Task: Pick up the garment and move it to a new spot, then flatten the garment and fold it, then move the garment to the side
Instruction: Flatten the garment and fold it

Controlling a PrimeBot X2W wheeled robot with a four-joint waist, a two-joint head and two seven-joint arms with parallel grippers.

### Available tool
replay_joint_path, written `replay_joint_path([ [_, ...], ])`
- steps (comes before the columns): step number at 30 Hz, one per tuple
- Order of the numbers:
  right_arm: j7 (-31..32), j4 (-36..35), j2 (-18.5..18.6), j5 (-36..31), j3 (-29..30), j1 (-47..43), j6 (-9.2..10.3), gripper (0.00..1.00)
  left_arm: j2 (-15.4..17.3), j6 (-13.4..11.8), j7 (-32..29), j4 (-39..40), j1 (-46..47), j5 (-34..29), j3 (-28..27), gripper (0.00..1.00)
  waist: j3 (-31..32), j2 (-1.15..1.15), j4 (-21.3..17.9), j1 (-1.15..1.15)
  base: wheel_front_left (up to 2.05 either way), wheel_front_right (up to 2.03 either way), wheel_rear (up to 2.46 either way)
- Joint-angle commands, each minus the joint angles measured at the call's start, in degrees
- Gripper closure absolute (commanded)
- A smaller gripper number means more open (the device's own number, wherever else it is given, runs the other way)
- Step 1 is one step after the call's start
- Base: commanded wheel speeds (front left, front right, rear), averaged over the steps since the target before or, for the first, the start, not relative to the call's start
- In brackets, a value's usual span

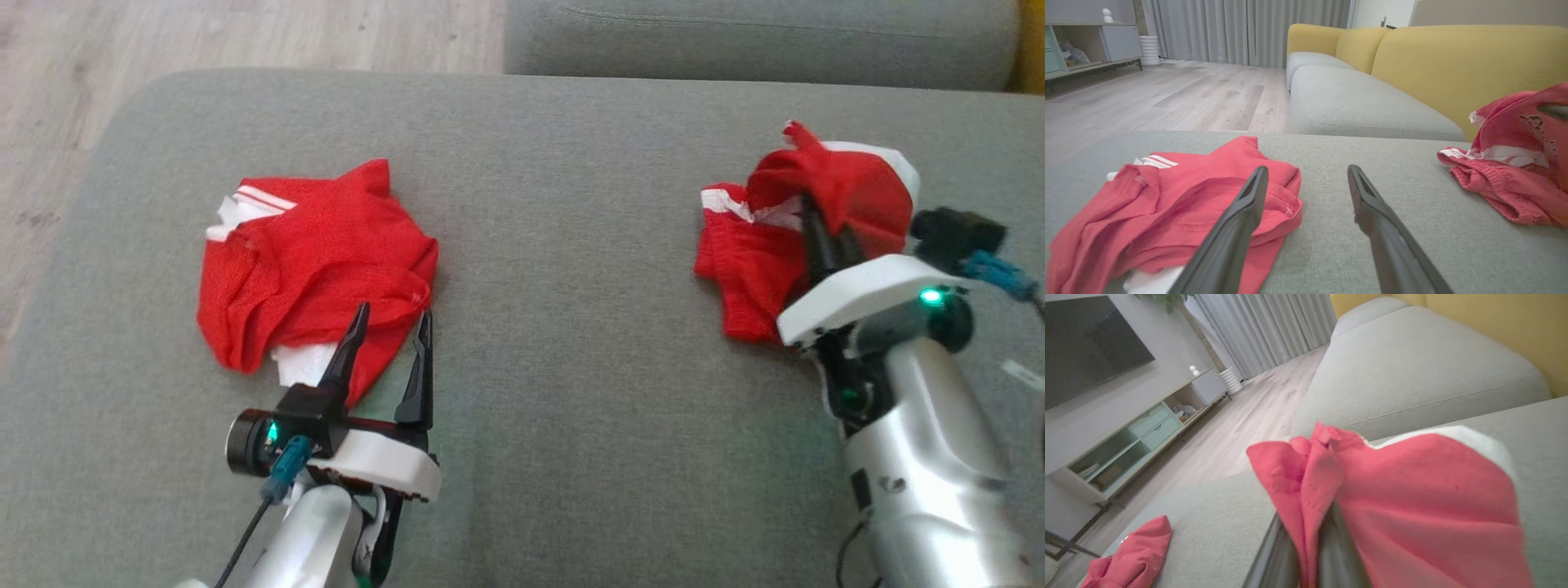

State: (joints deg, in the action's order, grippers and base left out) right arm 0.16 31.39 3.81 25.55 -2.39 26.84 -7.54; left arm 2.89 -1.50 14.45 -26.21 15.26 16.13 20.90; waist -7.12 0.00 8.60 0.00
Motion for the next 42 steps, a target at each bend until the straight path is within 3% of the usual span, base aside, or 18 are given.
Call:
replay_joint_path([
  [1,-1.11,0.31,-0.65,0.53,-3.52,3.23,0.05,1.00,0.43,-0.05,0.55,1.29,1.30,0.21,-1.38,0.00,-0.20,0.00,1.02,0.00,0.00,0.00,0.00],
  [14,-1.96,13.11,4.54,-1.26,-20.12,5.03,0.05,1.00,0.63,-0.59,0.55,1.19,0.95,0.73,-1.14,0.00,-0.37,0.00,2.11,0.00,0.00,0.00,0.00],
  [15,-2.40,13.73,4.99,-1.81,-21.40,5.26,0.05,0.56,0.65,-0.64,0.55,1.16,0.97,0.77,-1.14,0.00,-0.34,0.00,1.93,0.00,0.00,0.00,0.00],
  [16,-2.90,14.32,5.19,-1.92,-22.25,5.48,0.05,0.00,0.67,-0.69,0.55,1.12,1.03,0.82,-1.15,0.00,-0.29,0.00,1.69,0.00,0.00,0.00,0.00],
  [22,-6.67,15.18,5.76,-2.27,-24.92,6.55,0.05,0.00,0.96,-0.84,0.55,1.31,1.10,1.06,-1.26,0.00,0.58,0.00,-0.72,0.00,0.00,0.00,0.00],
  [27,-10.24,12.23,6.94,-2.01,-23.69,5.73,0.05,0.00,1.13,-1.11,0.55,2.05,1.24,1.20,-1.55,0.00,1.98,0.00,-2.91,0.00,0.00,0.00,0.00],
  [34,-14.54,3.98,7.50,-8.75,-11.11,0.63,0.05,0.00,1.55,-1.99,0.55,4.87,0.76,1.24,-3.03,0.00,3.63,0.00,-6.40,0.00,0.00,0.00,0.00],
  [39,-15.08,-6.88,2.28,-18.38,2.74,-7.78,0.05,0.00,1.26,-3.17,0.55,8.72,-0.70,1.32,-5.51,0.00,3.34,0.00,-8.45,0.00,0.00,0.00,0.00],
  [42,-15.13,-13.76,-0.24,-21.05,6.69,-12.92,0.05,0.00,1.00,-3.24,0.55,9.86,-2.30,1.17,-6.26,0.00,2.73,0.00,-9.28,0.00,0.00,0.00,0.00],
])
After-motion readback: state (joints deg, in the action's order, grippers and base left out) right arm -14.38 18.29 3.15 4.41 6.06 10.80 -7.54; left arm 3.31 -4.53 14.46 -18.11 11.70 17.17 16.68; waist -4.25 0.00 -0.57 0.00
